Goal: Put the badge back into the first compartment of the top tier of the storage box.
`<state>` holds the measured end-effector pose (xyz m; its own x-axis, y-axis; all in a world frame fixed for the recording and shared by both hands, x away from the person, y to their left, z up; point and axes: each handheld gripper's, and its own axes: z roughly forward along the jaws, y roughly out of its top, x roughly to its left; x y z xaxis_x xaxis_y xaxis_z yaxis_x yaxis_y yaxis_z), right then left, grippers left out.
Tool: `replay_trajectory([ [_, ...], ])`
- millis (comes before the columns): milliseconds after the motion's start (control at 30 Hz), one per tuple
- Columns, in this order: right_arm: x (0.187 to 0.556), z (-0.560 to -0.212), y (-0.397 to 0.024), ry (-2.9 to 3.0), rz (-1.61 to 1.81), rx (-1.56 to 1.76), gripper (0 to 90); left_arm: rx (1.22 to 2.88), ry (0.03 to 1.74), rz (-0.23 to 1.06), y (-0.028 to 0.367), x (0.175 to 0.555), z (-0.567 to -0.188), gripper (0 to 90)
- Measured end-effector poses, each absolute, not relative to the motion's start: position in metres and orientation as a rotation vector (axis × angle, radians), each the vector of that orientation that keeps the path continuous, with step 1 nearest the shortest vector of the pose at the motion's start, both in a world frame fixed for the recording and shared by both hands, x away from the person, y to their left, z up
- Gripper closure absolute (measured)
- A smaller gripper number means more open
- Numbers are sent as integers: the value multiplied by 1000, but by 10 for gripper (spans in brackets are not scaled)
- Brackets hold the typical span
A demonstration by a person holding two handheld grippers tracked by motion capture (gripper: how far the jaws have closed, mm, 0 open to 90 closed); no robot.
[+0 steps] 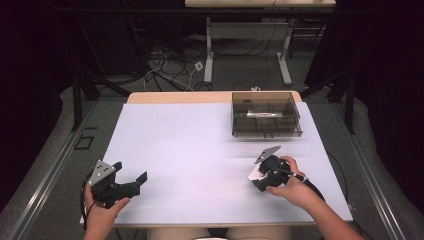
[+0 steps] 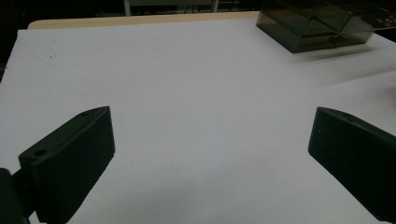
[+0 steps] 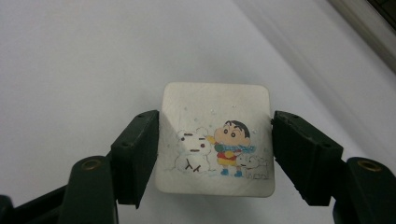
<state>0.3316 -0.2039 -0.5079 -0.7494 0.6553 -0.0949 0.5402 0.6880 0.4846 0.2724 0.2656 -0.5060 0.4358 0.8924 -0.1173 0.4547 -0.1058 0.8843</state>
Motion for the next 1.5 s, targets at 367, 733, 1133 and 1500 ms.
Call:
replay_trajectory([
  [367, 337, -494, -199, 2714, 547, 823, 329, 1732, 1168, 566, 264, 273, -506, 5],
  [733, 342, -477, -196, 2765, 461, 605, 329, 1738, 1165, 570, 264, 273, -506, 5],
  [1133, 351, -458, -200, 2782, 418, 513, 329, 1739, 1165, 573, 264, 273, -506, 6],
  [1500, 356, -439, -199, 2771, 390, 446, 329, 1738, 1165, 571, 263, 273, -507, 6],
])
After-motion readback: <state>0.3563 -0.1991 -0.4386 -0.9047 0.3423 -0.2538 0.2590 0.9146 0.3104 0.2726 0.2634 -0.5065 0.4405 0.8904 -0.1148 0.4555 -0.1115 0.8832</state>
